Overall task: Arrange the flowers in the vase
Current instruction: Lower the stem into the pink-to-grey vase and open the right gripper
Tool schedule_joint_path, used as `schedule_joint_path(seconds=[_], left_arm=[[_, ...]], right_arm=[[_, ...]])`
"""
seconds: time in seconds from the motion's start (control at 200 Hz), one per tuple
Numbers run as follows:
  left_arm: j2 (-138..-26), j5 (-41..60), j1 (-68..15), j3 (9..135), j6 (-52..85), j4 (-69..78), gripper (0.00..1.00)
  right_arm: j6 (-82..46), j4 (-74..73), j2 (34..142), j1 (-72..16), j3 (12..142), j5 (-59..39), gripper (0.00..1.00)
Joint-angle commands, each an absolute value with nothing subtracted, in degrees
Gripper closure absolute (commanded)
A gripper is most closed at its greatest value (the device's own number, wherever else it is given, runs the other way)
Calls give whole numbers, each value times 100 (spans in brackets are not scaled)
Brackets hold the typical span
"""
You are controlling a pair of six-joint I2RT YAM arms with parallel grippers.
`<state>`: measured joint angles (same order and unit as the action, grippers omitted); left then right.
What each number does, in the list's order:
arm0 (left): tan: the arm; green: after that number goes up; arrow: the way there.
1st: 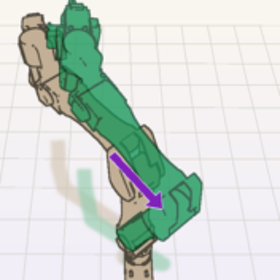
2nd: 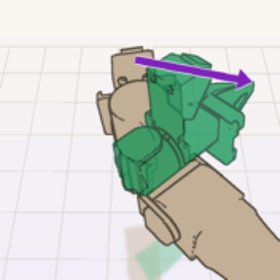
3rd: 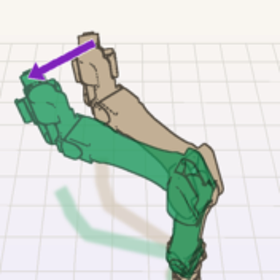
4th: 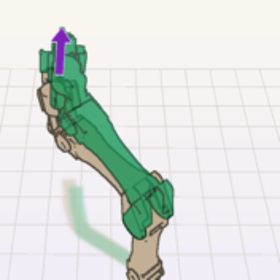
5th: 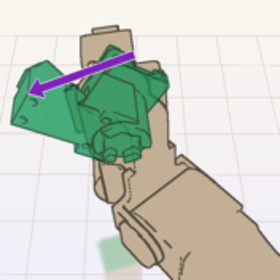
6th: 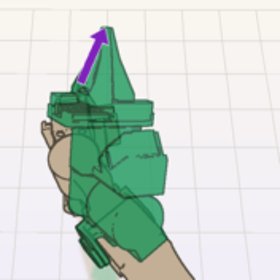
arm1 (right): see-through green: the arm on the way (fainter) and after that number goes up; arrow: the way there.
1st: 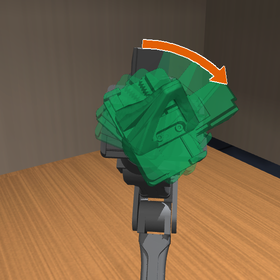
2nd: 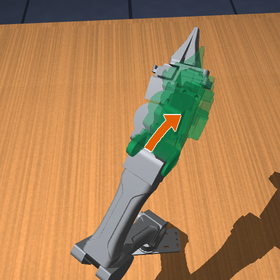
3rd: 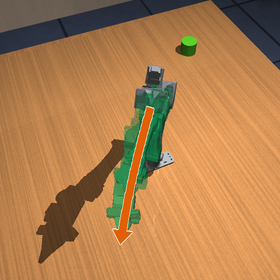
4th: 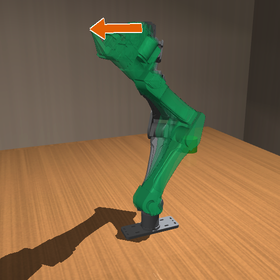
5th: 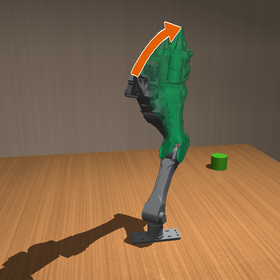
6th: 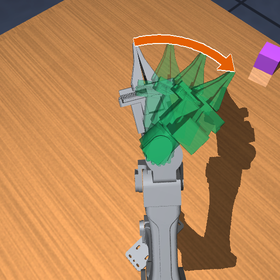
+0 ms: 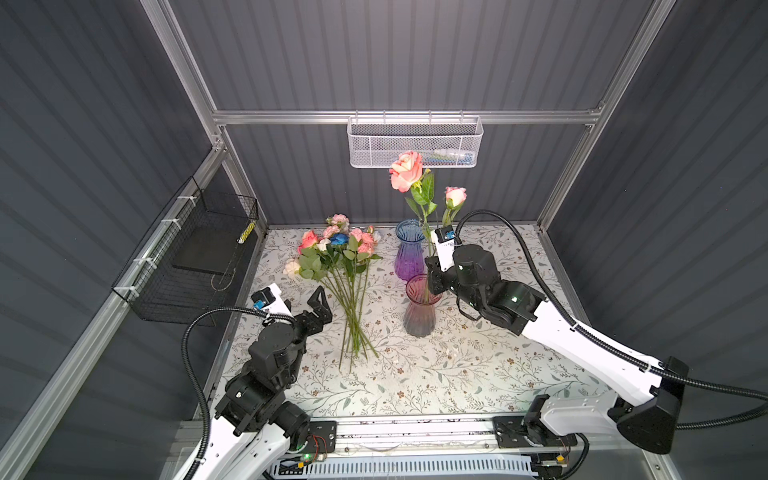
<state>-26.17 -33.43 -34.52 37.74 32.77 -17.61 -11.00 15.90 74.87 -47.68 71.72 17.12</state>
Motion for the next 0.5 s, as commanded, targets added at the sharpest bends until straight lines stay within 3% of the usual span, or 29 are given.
schedule_joint_path(seconds=[0.0, 0.26, 0.495], left_arm=[[-2628, -3307, -3480, 3789, 3386, -1659, 1], [-2653, -3340, -3480, 3767, 3471, -1814, 1], [-2933, -3362, -3480, 3702, 3593, -1627, 1]], right_arm=[[-1257, 1554, 7632, -4803, 7054, 1593, 97], [-1433, 1498, 7835, -4878, 6900, 1470, 95], [-1580, 1511, 7670, -4922, 6701, 1459, 86]])
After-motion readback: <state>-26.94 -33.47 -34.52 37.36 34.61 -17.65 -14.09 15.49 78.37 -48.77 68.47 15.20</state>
